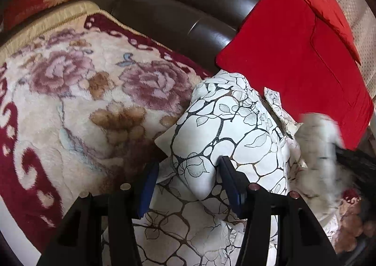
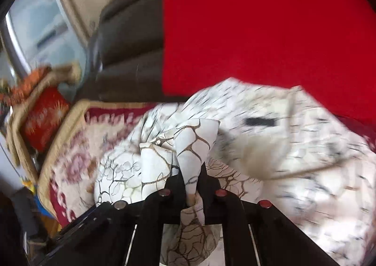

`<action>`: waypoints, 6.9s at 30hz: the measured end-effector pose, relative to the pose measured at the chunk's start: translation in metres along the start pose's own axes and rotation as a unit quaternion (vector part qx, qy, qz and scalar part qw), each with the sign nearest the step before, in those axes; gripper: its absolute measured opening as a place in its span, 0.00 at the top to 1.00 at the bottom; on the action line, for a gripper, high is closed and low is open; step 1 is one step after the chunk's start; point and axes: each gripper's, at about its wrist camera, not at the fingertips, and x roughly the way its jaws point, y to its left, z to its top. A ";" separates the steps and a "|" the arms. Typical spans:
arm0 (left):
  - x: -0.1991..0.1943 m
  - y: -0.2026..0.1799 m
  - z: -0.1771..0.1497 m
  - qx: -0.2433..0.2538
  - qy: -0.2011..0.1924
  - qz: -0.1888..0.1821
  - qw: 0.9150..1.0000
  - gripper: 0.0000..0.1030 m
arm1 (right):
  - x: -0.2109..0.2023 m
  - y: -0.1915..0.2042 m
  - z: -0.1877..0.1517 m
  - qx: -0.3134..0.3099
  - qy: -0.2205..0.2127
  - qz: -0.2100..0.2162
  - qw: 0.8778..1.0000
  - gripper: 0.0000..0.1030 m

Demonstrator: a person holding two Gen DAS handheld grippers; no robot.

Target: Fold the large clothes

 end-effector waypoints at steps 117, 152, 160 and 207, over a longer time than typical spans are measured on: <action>-0.103 0.121 -0.148 0.029 0.197 -0.179 0.964 0.97 | -0.225 -0.099 -0.331 -0.031 0.114 0.100 0.988 0.91; 0.066 0.055 0.109 -0.203 0.079 -0.262 0.940 0.81 | -0.095 -0.316 -0.080 0.398 -0.094 0.150 0.900 0.87; -0.010 0.087 0.061 -0.227 -0.086 -0.222 0.944 0.39 | -0.133 -0.328 -0.104 0.432 -0.180 0.156 0.870 0.20; -0.047 0.000 0.026 -0.010 -0.130 0.047 0.990 0.25 | -0.099 -0.148 -0.090 0.100 -0.113 0.032 0.988 0.30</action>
